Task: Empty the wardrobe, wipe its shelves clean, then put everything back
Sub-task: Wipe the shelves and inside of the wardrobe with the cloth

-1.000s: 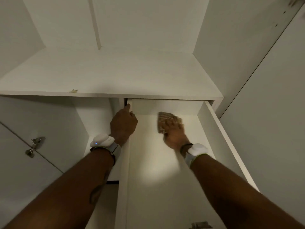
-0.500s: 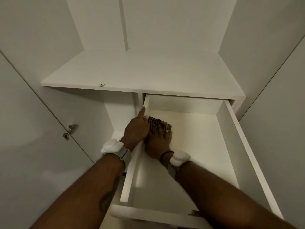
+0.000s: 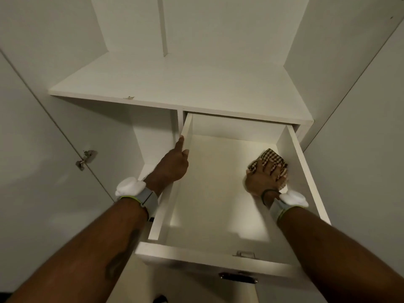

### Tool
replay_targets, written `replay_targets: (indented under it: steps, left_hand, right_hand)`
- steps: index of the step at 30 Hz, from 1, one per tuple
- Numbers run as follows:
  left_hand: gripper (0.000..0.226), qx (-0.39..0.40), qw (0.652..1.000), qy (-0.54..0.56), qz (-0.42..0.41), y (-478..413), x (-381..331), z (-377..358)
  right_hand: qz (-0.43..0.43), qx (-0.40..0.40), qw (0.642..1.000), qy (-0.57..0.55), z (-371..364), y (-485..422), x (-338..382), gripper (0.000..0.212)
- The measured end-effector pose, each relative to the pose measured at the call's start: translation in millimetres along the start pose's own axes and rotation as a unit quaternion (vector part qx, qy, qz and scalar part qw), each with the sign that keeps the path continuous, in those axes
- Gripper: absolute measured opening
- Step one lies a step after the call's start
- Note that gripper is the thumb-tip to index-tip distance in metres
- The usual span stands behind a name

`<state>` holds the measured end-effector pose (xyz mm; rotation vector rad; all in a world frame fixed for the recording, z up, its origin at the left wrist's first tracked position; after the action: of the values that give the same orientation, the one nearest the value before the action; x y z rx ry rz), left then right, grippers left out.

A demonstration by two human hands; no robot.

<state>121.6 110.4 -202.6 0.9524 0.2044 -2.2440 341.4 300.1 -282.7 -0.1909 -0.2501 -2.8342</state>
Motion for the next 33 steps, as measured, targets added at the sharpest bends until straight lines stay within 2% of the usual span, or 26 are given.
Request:
replay_targets:
  steps: [2, 5, 7, 9, 11, 14, 17, 19, 21, 23, 25, 27, 30, 33]
  left_hand:
    - [0.057, -0.006, 1.0, 0.019, -0.007, 10, 1, 0]
    - [0.056, -0.017, 1.0, 0.02, -0.009, 11, 0, 0]
    - [0.056, -0.016, 0.999, 0.027, -0.003, 10, 0, -1]
    - [0.056, -0.02, 0.999, 0.036, 0.001, 10, 3, -1]
    - [0.056, -0.017, 1.0, 0.025, -0.002, 10, 1, -2]
    - [0.055, -0.021, 1.0, -0.002, -0.003, 7, 2, -2]
    - [0.055, -0.022, 1.0, 0.01, -0.006, 6, 6, -2]
    - [0.055, -0.03, 0.999, 0.009, -0.012, 7, 5, -2]
    - [0.055, -0.04, 0.999, -0.005, -0.01, 10, 2, -6]
    - [0.054, -0.045, 0.999, -0.017, -0.01, 13, 1, -5]
    - [0.055, -0.044, 0.999, -0.025, -0.018, 13, -1, -1]
    - [0.055, -0.038, 0.999, -0.026, -0.027, 13, 0, 1]
    - [0.057, -0.03, 0.999, -0.016, -0.029, 11, 2, 2]
    - [0.057, -0.027, 0.999, -0.009, -0.035, 8, 5, 1]
  right_hand:
    - [-0.009, 0.026, 1.0, 0.01, -1, 17, 33, 0.079]
    - [0.155, 0.046, 0.986, 0.038, -9, 59, 98, 0.083]
    - [0.263, 0.088, 0.961, 0.017, -16, 97, 136, 0.075]
    - [0.315, 0.142, 0.938, 0.015, -21, 118, 152, 0.07]
    - [0.343, 0.136, 0.928, 0.054, -16, 114, 134, 0.068]
    - [0.301, 0.116, 0.942, 0.095, -6, 92, 76, 0.076]
    - [0.151, 0.114, 0.977, 0.097, 13, 73, -3, 0.09]
    - [0.094, 0.138, 0.98, 0.108, 27, 67, -45, 0.094]
    - [0.089, 0.182, 0.972, 0.122, 30, 67, -56, 0.099]
    - [0.072, 0.206, 0.967, 0.131, 29, 77, -34, 0.106]
    - [0.091, 0.207, 0.963, 0.149, 31, 91, 4, 0.104]
    - [0.168, 0.202, 0.951, 0.162, 34, 115, 52, 0.092]
    - [0.272, 0.265, 0.915, 0.138, 13, 158, 128, 0.078]
    - [0.25, 0.292, 0.913, 0.137, -6, 170, 154, 0.077]
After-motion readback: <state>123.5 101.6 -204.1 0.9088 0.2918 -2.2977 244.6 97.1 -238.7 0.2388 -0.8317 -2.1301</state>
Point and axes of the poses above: each hand's wrist, its own y-axis away from the middle knuckle, its own z-axis out of the back of the hand, x = y × z, the point moved 2 cm from there along -y, towards the middle knuckle, and after that the axes turned 2 degrees about -x, right-handed, at the moved point
